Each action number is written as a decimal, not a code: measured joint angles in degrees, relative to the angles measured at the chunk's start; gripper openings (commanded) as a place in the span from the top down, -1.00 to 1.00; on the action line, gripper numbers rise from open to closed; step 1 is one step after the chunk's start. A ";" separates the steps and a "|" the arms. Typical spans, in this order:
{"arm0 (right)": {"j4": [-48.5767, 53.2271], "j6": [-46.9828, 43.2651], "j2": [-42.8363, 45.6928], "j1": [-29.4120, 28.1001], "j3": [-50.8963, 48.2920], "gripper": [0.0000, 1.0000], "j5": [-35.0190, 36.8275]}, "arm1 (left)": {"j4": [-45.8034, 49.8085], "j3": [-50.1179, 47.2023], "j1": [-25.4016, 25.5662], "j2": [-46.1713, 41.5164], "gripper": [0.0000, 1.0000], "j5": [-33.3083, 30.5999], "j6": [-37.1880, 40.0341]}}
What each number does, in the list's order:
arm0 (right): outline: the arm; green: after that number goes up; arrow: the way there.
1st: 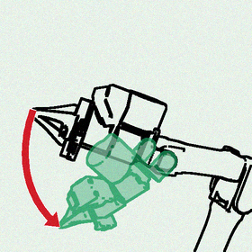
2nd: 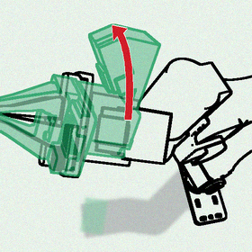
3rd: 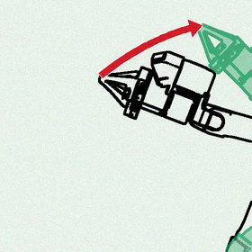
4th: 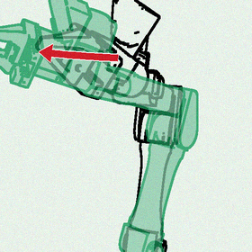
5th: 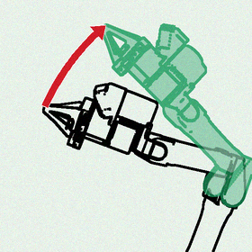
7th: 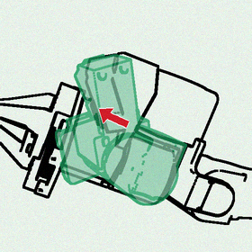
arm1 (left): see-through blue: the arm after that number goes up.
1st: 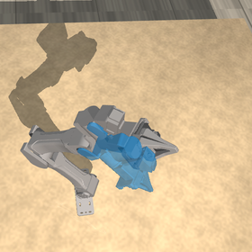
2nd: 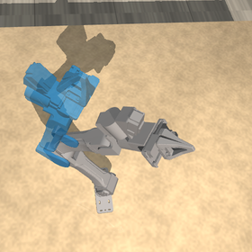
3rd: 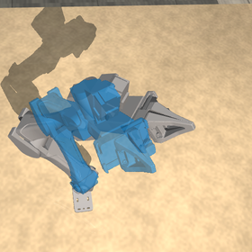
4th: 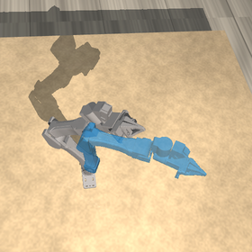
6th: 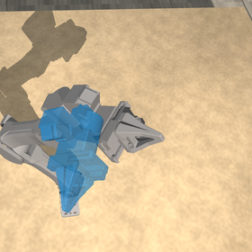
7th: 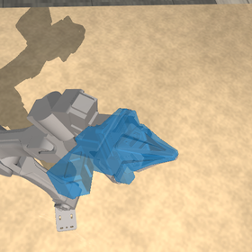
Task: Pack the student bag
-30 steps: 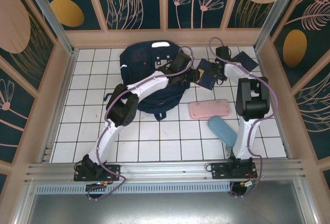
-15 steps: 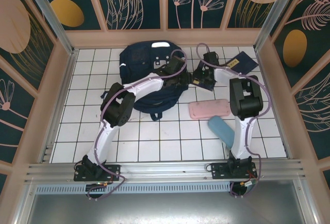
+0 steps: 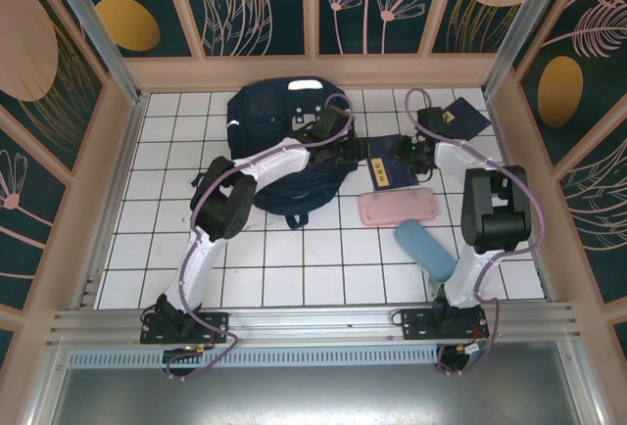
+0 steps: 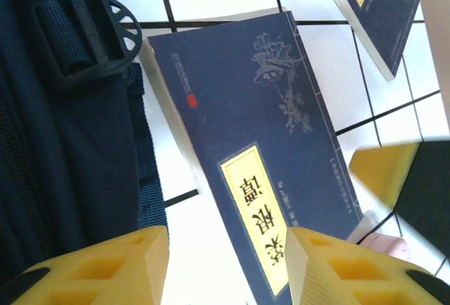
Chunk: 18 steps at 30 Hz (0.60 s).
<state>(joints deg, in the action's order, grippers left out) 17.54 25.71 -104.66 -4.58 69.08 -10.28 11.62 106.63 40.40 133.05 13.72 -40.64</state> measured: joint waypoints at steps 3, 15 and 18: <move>0.57 -0.72 -2.56 2.80 3.13 -0.06 1.86 | -0.04 0.57 0.63 0.02 -0.05 0.90 -2.60; 3.54 -3.74 -9.14 3.10 6.01 0.02 2.78 | 0.24 3.96 3.06 5.05 -0.08 2.62 -10.40; 3.74 -4.35 -9.18 3.10 6.01 0.06 1.77 | 0.94 4.92 3.06 6.73 -0.02 2.82 -11.10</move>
<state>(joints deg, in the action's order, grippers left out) 21.28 21.37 -113.84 -1.48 75.09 -8.51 12.56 111.55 43.46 139.79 16.53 -51.75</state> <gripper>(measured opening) 0.483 0.531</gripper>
